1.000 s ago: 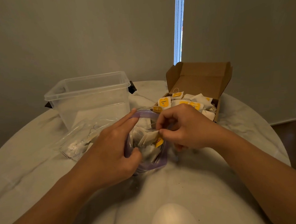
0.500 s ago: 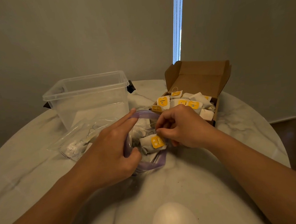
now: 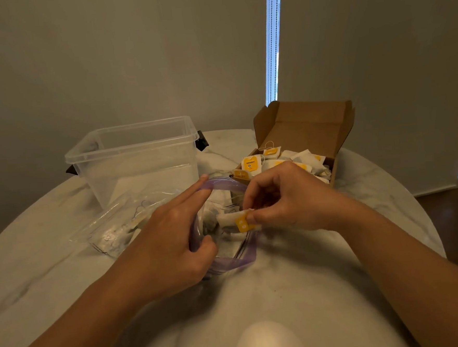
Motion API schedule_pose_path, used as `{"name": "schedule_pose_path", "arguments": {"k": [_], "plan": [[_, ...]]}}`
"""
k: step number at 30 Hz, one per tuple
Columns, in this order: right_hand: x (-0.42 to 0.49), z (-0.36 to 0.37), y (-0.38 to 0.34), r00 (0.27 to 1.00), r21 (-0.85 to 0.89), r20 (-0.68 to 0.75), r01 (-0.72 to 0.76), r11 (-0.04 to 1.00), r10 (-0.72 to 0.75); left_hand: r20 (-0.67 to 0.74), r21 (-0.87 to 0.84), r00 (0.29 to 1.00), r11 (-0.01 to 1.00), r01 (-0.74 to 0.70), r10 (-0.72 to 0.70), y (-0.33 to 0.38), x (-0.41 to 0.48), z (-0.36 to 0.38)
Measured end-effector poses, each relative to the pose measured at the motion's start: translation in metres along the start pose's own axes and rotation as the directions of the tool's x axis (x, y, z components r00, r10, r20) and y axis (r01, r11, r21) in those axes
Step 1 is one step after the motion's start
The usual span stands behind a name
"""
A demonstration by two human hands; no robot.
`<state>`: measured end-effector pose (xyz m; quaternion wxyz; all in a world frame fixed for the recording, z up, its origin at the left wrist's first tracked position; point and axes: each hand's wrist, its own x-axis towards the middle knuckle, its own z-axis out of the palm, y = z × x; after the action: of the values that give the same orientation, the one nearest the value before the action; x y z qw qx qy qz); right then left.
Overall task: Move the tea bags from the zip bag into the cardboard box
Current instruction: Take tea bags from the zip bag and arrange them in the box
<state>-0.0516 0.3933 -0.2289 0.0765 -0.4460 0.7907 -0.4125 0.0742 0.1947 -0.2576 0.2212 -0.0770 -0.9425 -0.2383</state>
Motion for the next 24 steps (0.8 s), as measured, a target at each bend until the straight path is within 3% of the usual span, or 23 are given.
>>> {"name": "schedule_pose_path", "arguments": {"k": [4, 10, 16, 24], "plan": [[-0.006, -0.023, 0.000, 0.992, 0.128, -0.115, 0.067, 0.990, -0.053, -0.005, 0.002, 1.000, 1.000, -0.010, 0.010, 0.000, 0.001, 0.000], [-0.002, -0.053, 0.012, 0.938, 0.301, -0.347, 0.089, 0.949, 0.022, 0.014, -0.017, 0.999, 0.999, -0.043, 0.043, 0.003, 0.002, 0.000], [0.020, -0.064, 0.019, 0.861, 0.080, -0.506, -0.007, 0.997, 0.046, 0.009, 0.021, 1.000, 1.000, -0.010, 0.010, 0.000, 0.001, 0.002], [0.049, -0.056, 0.026, 0.913, -0.135, -0.404, -0.118, 0.984, 0.054, 0.014, 0.034, 1.000, 0.999, 0.022, -0.022, -0.001, 0.000, 0.001]]}}
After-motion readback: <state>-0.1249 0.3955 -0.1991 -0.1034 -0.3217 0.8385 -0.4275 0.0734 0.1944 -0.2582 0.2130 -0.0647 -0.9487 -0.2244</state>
